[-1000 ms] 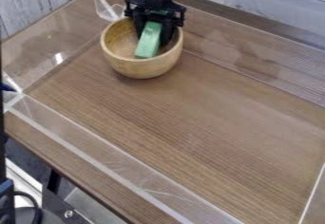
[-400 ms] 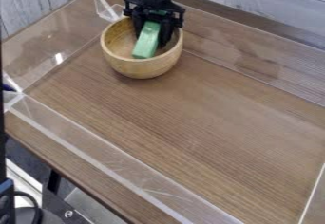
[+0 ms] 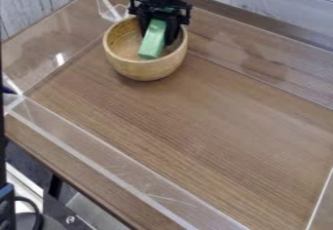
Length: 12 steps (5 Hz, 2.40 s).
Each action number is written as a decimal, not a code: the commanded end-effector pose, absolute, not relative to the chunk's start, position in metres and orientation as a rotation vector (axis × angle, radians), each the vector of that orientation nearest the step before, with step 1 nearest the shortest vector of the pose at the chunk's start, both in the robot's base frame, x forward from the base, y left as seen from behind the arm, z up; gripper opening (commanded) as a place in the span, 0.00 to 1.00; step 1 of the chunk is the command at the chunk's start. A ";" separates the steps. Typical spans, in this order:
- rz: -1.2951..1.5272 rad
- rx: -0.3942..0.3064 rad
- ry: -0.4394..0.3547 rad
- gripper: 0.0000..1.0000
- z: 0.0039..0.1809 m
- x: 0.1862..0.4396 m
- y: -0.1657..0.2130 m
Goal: Put the green block in the brown bowl
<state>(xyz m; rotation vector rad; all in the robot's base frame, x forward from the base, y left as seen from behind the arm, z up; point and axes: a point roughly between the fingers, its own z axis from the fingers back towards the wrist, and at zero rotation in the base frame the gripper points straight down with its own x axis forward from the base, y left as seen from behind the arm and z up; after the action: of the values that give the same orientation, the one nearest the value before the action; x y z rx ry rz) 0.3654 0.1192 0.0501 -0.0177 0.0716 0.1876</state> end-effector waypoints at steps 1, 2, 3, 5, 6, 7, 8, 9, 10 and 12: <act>0.177 -0.006 -0.070 0.00 0.097 0.376 0.126; 0.166 -0.011 -0.070 0.00 0.094 0.376 0.128; 0.155 -0.017 -0.070 0.00 0.090 0.376 0.131; 0.137 -0.038 -0.085 0.00 0.087 0.371 0.132; 0.133 -0.031 -0.077 0.00 0.085 0.374 0.129; 0.128 -0.024 -0.070 0.00 0.084 0.376 0.127; 0.119 -0.016 -0.054 0.00 0.090 0.377 0.124; 0.110 -0.007 -0.037 0.00 0.095 0.377 0.122; 0.130 0.003 -0.010 0.00 0.095 0.376 0.120; 0.172 0.027 0.049 0.00 0.093 0.373 0.116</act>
<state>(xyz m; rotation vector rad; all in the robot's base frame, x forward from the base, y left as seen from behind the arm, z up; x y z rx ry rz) 0.3632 0.1142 0.0661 0.0054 0.1296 0.1736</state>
